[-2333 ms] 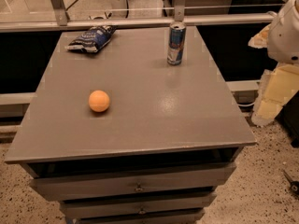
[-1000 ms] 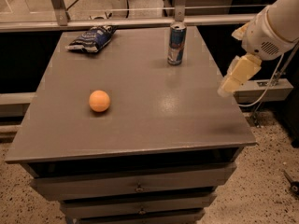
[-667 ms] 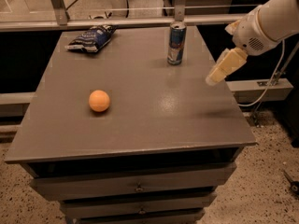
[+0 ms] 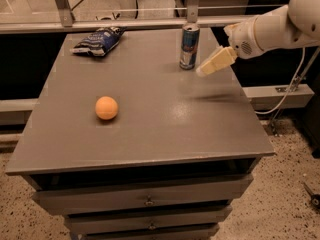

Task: Pick redbull can

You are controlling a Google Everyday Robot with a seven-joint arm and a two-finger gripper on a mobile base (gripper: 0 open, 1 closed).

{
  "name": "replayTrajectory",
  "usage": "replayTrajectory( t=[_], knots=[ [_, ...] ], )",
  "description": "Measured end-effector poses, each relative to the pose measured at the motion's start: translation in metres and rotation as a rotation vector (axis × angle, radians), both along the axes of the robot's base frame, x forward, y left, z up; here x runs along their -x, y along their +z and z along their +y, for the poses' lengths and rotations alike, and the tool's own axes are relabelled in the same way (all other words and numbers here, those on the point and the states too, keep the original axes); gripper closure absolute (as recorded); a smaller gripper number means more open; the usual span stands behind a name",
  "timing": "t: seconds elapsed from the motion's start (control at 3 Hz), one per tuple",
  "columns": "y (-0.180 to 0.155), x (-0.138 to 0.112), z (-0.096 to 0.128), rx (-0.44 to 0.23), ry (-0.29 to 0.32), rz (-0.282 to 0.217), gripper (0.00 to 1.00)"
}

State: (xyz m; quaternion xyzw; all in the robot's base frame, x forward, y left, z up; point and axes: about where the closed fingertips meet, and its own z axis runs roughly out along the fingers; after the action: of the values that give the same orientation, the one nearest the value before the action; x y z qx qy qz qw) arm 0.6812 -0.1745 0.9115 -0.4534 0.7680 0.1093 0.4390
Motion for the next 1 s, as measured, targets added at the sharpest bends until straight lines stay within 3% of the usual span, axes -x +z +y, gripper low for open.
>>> replayTrajectory(
  t=[0.67,1.0],
  knots=[
    [-0.026,-0.060,0.024,-0.249,0.018,-0.054,0.00],
    [-0.032,-0.075,0.045,-0.371,0.051,-0.058,0.14]
  ],
)
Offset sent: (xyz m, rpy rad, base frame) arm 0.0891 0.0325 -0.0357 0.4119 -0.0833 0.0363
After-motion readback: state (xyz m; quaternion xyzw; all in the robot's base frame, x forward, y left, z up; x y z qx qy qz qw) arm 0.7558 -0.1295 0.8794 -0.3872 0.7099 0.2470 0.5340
